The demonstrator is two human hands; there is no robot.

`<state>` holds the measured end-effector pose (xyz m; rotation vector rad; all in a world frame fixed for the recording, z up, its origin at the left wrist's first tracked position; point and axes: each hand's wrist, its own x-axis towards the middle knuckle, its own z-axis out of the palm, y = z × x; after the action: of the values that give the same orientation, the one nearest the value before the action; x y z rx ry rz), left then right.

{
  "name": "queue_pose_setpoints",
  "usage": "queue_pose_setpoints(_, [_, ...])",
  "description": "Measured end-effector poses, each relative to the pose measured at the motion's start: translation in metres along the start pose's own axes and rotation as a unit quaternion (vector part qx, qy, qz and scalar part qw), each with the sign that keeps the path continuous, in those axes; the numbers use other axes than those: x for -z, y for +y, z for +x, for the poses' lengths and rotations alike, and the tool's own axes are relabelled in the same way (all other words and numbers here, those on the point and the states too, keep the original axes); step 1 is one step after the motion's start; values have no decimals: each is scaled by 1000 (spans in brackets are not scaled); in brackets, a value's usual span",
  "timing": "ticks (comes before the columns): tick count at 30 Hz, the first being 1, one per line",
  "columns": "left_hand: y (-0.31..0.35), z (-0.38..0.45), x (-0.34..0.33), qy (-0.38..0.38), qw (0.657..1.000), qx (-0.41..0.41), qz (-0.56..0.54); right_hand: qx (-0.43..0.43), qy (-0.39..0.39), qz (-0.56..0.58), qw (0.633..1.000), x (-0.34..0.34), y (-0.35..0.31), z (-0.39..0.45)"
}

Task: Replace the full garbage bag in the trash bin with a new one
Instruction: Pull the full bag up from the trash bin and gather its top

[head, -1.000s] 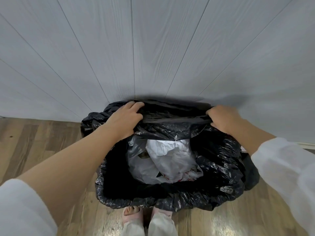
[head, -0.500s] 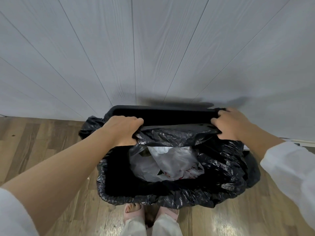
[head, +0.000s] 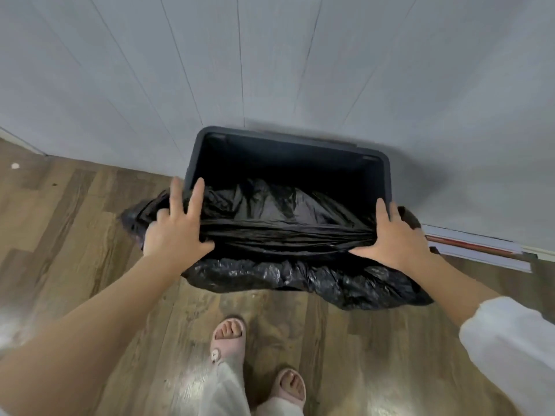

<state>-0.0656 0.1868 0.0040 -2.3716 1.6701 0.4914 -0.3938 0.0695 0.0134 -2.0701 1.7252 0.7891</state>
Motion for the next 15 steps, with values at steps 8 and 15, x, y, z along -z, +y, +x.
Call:
queue_pose_setpoints(8, [-19, -35, -15, -70, 985, 95, -126, 76, -35, -49, 995, -12, 29, -38])
queue_pose_setpoints(15, [-21, -49, -36, -36, 960, 234, -146, -61, 78, 29, 995, -47, 23, -49])
